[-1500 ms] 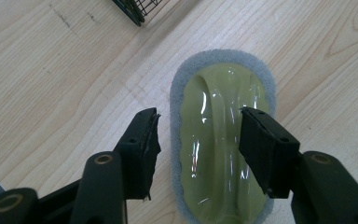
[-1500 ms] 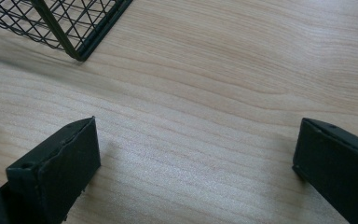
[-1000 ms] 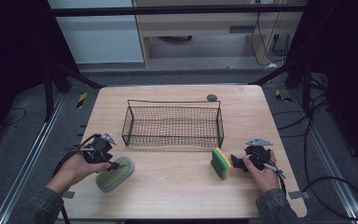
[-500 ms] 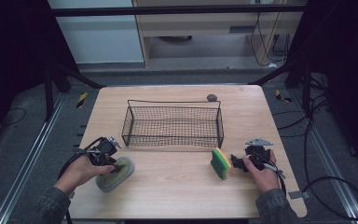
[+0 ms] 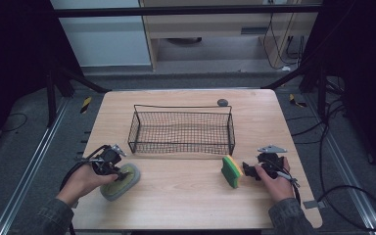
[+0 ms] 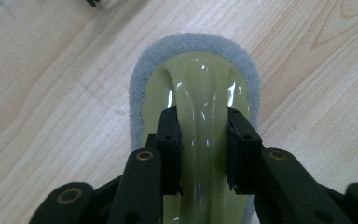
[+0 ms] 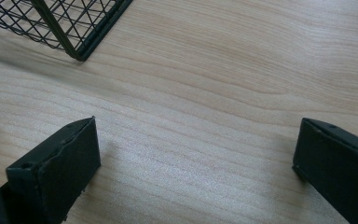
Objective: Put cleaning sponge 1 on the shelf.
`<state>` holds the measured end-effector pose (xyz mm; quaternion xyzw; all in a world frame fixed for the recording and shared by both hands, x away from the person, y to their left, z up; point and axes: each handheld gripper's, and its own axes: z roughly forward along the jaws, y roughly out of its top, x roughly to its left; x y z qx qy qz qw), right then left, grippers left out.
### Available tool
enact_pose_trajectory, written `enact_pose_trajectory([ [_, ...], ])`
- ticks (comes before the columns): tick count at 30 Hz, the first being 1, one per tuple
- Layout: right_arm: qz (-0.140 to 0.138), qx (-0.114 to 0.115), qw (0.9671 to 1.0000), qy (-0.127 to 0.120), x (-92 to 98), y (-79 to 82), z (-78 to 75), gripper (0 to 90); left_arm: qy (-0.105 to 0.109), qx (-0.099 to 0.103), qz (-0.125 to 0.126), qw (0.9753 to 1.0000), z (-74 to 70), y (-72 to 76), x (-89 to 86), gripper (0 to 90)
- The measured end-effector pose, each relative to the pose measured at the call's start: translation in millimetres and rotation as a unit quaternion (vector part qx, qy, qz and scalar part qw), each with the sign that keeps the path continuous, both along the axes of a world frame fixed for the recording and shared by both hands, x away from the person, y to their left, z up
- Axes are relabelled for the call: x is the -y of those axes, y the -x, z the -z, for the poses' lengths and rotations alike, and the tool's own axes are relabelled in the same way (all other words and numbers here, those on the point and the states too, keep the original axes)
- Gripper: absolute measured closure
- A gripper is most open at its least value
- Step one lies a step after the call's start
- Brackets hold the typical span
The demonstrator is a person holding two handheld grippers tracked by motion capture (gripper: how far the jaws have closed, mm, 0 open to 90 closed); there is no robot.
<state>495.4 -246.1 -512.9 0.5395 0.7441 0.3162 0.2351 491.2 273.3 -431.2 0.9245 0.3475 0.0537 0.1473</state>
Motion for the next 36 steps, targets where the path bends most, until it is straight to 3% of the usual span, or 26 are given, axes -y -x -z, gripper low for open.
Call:
enact_pose_trajectory([
  [9, 0.000, 0.000, 1.0000, -0.001, -0.1, 0.0, 0.0, 0.7, 0.024, 0.049, -0.010, 0.9984, -19.3, 4.2, -12.8, 69.8],
  [15, 0.000, 0.000, 1.0000, -0.001, -0.1, -0.1, 0.0, 0.7, 0.034, 0.064, -0.015, 0.9973, -26.7, 5.2, -16.7, 69.8],
  [21, -0.001, 0.000, 1.0000, -0.001, 0.0, -0.1, 0.0, 0.6, 0.025, 0.089, -0.009, 0.9956, -39.7, 6.8, -21.7, 69.8],
  [27, -0.001, 0.000, 1.0000, -0.001, 0.1, -0.2, 0.0, 0.6, 0.011, 0.124, 0.004, 0.9922, -55.9, 4.3, -20.2, 69.8],
  [36, -0.002, -0.001, 1.0000, -0.001, 0.1, -0.2, 0.0, 0.4, 0.002, 0.146, 0.017, 0.9891, -78.8, -8.1, -11.9, 69.8],
])
